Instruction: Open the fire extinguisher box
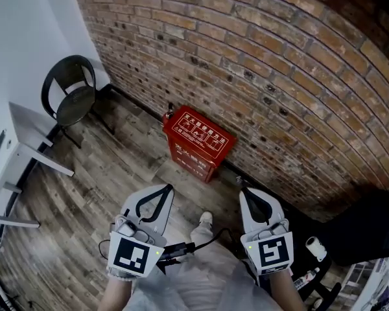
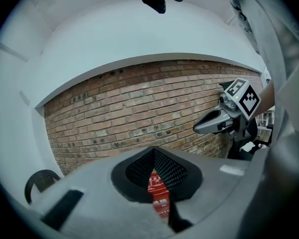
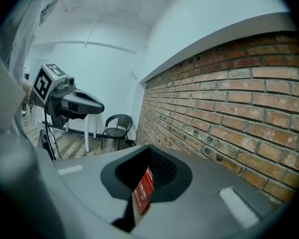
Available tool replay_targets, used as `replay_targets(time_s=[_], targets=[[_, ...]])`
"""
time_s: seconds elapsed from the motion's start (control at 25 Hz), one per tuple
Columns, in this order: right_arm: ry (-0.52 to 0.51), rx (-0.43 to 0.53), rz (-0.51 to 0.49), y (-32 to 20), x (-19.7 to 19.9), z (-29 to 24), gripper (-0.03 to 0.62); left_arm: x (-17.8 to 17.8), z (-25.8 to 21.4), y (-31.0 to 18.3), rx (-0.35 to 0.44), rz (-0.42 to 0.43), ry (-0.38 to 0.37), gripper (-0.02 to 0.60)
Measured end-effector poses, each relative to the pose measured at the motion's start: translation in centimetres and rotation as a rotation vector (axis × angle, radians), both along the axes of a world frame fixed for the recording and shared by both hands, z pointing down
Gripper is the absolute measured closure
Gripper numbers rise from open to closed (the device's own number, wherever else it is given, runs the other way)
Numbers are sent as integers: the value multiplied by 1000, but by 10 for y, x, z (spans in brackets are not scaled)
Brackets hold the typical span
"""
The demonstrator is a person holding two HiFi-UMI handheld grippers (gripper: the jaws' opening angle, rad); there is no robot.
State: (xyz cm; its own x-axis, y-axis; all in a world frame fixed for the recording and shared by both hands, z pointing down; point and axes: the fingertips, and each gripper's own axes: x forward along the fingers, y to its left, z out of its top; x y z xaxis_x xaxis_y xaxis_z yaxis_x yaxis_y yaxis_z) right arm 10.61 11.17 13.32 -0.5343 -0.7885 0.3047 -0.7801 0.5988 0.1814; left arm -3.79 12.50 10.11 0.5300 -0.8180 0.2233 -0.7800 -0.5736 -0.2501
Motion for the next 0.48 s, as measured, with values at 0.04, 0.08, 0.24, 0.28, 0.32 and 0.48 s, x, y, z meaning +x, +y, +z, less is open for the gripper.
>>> replay_targets(time_s=[0.04,0.08,0.24,0.28,0.32,0.48], targets=[[4,-4,-4,-10,1,1,587,1,0,-9,-1,-2,2,583],[8,-8,-9,-19,2,2,586,3,1,-18,-4,-5,7,583],[20,-22,-33,-54,4,5,586,7,7,-52,-25,-24,23,583],[20,-26,-39,-62,5,7,586,8,8,-60,-31,-29,26,583],[19,-30,-43,-69,7,9,586,10,10,-68,-35,-33,30,583],[13,-47,-65,-99,12,16,588,20,15,-99,-35,-32,16,583]])
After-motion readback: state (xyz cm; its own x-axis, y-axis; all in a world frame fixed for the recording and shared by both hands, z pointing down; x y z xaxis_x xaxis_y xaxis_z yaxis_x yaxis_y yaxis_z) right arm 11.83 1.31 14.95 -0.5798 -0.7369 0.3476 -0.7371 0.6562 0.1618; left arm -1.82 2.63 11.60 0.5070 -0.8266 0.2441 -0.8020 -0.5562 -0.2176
